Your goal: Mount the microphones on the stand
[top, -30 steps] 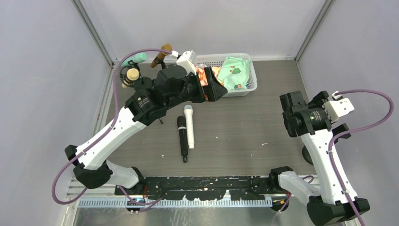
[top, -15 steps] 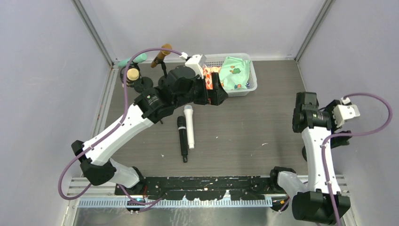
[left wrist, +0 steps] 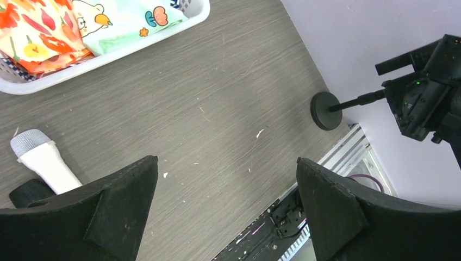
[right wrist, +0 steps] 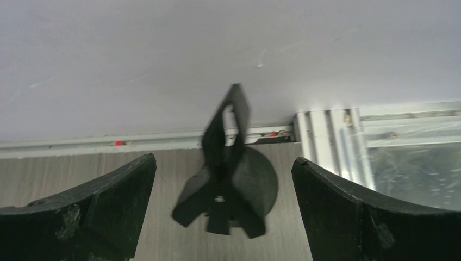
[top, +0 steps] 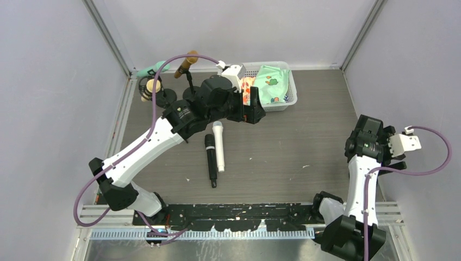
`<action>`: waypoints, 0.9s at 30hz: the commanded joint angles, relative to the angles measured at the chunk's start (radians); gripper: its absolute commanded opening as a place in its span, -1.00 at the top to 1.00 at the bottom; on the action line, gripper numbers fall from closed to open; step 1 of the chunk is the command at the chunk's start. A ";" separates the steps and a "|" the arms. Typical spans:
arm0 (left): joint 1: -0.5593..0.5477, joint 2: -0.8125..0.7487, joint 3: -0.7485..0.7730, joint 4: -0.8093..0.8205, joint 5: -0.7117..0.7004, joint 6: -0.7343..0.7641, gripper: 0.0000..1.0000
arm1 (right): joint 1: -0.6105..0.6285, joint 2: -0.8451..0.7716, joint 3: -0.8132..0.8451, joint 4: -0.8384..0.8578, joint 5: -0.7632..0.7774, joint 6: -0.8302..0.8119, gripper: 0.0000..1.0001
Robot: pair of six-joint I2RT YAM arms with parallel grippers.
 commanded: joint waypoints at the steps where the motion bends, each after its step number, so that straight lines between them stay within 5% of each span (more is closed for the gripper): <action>1: 0.007 -0.007 0.035 0.038 0.014 0.047 -1.00 | -0.020 0.055 0.011 0.137 -0.113 0.009 -0.97; 13: 0.029 -0.027 0.003 0.066 0.035 0.090 -1.00 | -0.031 0.113 0.079 0.153 -0.110 -0.023 -0.63; 19: 0.032 -0.033 -0.007 0.073 0.048 0.103 -1.00 | -0.031 0.095 0.114 0.110 -0.098 -0.037 -0.95; 27: 0.034 -0.032 -0.008 0.080 0.068 0.106 -0.99 | -0.032 0.077 0.144 0.123 -0.098 -0.064 -0.79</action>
